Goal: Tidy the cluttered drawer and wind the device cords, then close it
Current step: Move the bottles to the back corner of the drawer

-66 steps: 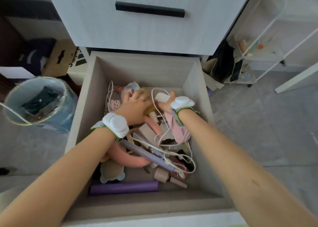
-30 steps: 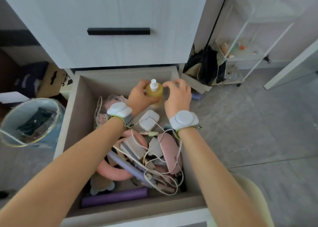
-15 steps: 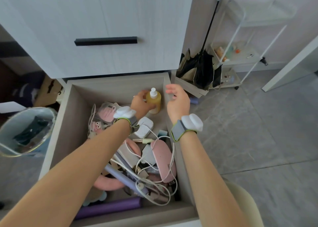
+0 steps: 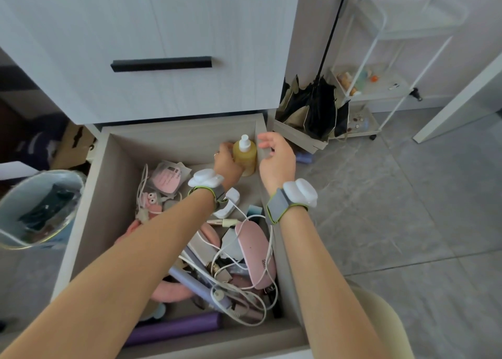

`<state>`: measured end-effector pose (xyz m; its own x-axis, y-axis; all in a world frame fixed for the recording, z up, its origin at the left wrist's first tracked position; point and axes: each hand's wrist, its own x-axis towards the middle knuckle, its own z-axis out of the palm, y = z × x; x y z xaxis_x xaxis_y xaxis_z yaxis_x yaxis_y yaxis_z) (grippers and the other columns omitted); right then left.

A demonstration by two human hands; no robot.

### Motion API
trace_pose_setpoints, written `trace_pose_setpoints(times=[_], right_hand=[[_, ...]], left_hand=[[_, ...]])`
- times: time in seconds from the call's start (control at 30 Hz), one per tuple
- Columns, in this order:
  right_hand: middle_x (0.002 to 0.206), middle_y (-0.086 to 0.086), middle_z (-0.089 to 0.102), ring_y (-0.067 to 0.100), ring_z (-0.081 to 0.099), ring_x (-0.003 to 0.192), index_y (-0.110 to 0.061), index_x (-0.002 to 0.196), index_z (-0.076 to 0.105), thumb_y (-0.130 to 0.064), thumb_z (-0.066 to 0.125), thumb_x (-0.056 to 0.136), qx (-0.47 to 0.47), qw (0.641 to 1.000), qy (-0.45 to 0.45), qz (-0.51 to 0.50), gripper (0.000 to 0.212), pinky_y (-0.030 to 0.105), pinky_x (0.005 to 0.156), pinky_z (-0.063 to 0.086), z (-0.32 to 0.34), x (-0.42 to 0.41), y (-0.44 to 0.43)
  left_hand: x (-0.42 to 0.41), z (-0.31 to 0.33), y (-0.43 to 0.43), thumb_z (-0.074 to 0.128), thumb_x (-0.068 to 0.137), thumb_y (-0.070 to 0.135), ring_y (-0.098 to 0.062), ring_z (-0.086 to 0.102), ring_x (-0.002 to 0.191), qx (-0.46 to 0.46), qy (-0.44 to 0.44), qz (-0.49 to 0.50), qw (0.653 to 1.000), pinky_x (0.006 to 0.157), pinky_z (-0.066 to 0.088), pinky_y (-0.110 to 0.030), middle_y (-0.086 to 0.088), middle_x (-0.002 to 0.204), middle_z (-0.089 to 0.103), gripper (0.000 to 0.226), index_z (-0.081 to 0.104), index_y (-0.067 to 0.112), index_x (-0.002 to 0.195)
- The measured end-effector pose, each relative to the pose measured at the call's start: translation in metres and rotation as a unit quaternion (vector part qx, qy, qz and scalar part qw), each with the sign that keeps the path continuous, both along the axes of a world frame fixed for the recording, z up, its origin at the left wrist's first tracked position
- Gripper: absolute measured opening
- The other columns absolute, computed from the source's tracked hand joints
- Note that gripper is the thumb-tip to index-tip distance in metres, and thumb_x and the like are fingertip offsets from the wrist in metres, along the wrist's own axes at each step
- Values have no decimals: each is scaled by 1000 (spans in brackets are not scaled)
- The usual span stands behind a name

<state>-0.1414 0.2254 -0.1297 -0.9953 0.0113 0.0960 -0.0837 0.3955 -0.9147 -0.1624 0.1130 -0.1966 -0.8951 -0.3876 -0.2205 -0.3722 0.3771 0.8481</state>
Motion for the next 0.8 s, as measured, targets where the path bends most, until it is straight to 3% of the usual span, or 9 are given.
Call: trace_pose_setpoints(times=[0.13, 0.37, 0.47, 0.57, 0.63, 0.7, 0.8], right_hand=[[106, 9, 62, 21, 55, 105, -8, 112, 61, 20, 37, 66, 2, 1000, 4, -2, 59, 14, 82, 33, -1, 0, -1], [105, 11, 60, 25, 53, 102, -6, 111, 62, 18, 38, 68, 38, 999, 31, -5, 55, 15, 79, 32, -2, 0, -3], [106, 11, 60, 25, 52, 103, -8, 111, 62, 18, 38, 68, 49, 998, 30, 0, 55, 16, 81, 33, -2, 1, -2], [105, 13, 60, 26, 52, 103, -6, 111, 62, 18, 38, 68, 48, 998, 28, 5, 55, 15, 80, 31, 0, 0, 0], [105, 13, 61, 26, 52, 103, -5, 111, 63, 17, 38, 69, 52, 998, 29, 13, 53, 17, 80, 32, 2, -2, 1], [105, 14, 61, 27, 53, 104, -5, 110, 63, 15, 39, 70, 58, 998, 32, 20, 50, 20, 83, 33, 2, -2, 1], [108, 16, 59, 27, 54, 103, -5, 108, 63, 12, 40, 73, 81, 995, 42, 29, 45, 19, 80, 32, 5, 3, -1]], left_hand=[[-3, 1, -2, 72, 74, 7, -32, 56, 105, -15, -6, 1, 1000, 92, 48, -45, -18, 120, 51, 59, 42, 7, 125], [1, 1, -1, 66, 78, 8, -30, 58, 100, -31, -21, -15, 999, 88, 49, -41, -16, 119, 50, 52, 38, 12, 121], [4, 5, -1, 69, 79, 11, -31, 55, 106, -47, -38, -18, 998, 86, 44, -36, -18, 122, 50, 56, 36, 4, 124], [14, 9, 1, 75, 76, 16, -35, 48, 118, -75, -55, -22, 995, 99, 40, -42, -22, 130, 43, 75, 29, -4, 131], [26, 9, 0, 73, 78, 22, -34, 46, 121, -126, -45, -47, 990, 100, 38, -40, -22, 132, 42, 76, 28, -3, 134], [41, 6, -7, 70, 79, 28, -32, 44, 124, -182, -43, -107, 976, 101, 37, -38, -18, 134, 42, 69, 36, 6, 135], [66, -1, -22, 62, 84, 32, -25, 40, 130, -309, -82, -278, 906, 107, 28, -35, -6, 144, 38, 54, 45, 24, 134]])
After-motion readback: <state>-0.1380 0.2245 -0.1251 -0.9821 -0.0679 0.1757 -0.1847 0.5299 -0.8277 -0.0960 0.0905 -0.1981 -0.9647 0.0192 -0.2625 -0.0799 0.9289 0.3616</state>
